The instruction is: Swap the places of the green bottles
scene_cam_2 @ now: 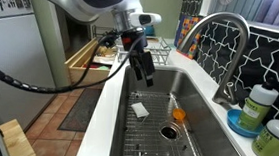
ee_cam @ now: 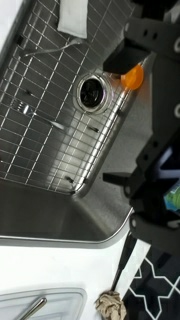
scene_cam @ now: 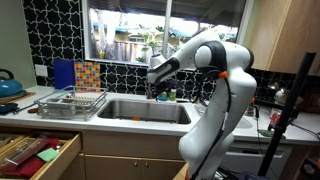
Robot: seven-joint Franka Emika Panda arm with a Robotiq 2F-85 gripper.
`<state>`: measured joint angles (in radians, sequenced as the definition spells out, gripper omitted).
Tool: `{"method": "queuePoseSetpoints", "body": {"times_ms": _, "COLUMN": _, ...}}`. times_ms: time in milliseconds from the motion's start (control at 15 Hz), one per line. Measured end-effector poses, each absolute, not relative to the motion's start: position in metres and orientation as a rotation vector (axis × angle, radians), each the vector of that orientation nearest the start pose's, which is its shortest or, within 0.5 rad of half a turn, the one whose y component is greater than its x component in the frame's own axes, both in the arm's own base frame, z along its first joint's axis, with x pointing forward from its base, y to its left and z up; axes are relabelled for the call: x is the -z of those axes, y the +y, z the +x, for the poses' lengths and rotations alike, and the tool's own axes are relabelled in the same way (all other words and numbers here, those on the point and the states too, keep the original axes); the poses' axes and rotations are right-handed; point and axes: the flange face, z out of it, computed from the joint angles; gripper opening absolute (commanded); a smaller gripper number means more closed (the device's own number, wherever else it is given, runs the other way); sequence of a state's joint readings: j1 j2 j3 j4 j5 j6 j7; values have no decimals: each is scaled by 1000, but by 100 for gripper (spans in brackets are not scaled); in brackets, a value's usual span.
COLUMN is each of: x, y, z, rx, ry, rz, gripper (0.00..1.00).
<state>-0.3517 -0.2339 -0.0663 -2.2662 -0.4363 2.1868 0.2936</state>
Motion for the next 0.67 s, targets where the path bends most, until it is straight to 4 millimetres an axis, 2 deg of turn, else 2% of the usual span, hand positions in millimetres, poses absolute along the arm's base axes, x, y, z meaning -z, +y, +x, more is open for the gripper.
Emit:
{"method": "queuePoseSetpoints", "body": {"times_ms": 67, "x": -468, "y": -227, "z": 449, "rx": 213, "ry": 859, "rz": -3394, "gripper": 100}}
{"method": "queuePoseSetpoints", "body": {"times_ms": 133, "x": -466, "y": -228, "z": 451, "rx": 206, "ry": 860, "rz": -3393, "gripper": 100}}
{"method": "queuePoseSetpoints", "body": {"times_ms": 467, "x": -476, "y": -217, "z": 452, "rx": 249, "ry": 829, "rz": -3398, "gripper": 100}}
{"method": "queuePoseSetpoints", "body": {"times_ms": 667, "x": -474, "y": -228, "z": 460, "rx": 252, "ry": 836, "rz": -3467, "gripper": 100}}
